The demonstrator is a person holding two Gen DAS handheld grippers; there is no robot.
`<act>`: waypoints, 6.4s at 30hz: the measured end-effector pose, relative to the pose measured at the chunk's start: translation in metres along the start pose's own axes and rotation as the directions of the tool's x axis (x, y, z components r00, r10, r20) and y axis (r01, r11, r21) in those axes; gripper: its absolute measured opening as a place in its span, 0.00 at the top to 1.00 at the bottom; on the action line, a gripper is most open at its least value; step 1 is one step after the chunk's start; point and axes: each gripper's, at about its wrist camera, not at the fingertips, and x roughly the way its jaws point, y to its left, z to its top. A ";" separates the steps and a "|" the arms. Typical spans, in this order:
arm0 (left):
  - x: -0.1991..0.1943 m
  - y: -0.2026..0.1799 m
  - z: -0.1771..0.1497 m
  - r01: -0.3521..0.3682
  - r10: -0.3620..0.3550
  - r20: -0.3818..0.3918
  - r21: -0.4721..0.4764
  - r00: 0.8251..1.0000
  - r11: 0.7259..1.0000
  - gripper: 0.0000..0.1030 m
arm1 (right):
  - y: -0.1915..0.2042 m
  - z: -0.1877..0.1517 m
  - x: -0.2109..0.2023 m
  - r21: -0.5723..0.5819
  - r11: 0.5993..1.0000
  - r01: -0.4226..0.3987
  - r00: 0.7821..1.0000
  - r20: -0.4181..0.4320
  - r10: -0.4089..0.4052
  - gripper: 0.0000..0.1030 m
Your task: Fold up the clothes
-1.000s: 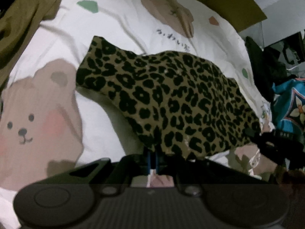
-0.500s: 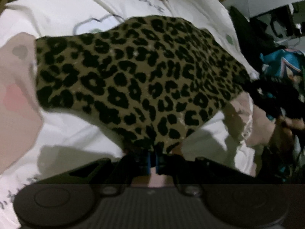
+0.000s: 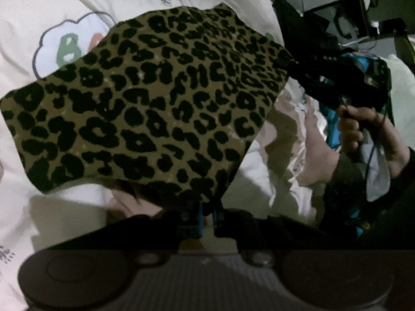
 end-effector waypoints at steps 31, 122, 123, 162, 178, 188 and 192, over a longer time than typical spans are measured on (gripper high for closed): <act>-0.044 0.025 0.039 -0.226 0.223 0.064 0.047 0.973 0.973 0.44 | -0.032 0.039 0.042 0.076 0.997 0.034 0.999 -0.035 -0.032 0.53; 0.048 0.021 0.218 -0.066 0.070 -0.015 0.186 0.997 0.980 0.36 | -0.029 -0.025 0.041 0.203 0.975 -0.088 0.991 -0.080 0.106 0.63; 0.050 0.022 0.218 -0.064 0.069 -0.025 0.182 0.997 0.981 0.36 | -0.030 -0.024 0.043 0.204 0.975 -0.087 0.991 -0.084 0.106 0.63; 0.089 0.009 0.229 0.063 -0.034 -0.170 0.170 0.985 0.983 0.47 | -0.023 -0.018 0.067 0.117 0.987 -0.111 0.981 -0.145 0.128 0.67; 0.050 -0.040 0.199 -0.044 0.052 -0.018 0.317 0.998 0.948 0.72 | 0.011 -0.025 0.033 -0.014 0.996 -0.083 0.994 -0.077 0.082 0.91; -0.001 -0.064 0.186 -0.061 0.040 0.071 0.318 0.997 0.946 0.73 | 0.041 -0.018 -0.008 -0.086 0.991 -0.105 0.994 -0.021 0.104 0.91; -0.021 -0.083 0.189 -0.065 0.030 0.106 0.340 0.994 0.938 0.73 | 0.054 -0.012 -0.026 -0.113 0.987 -0.117 0.993 0.011 0.119 0.91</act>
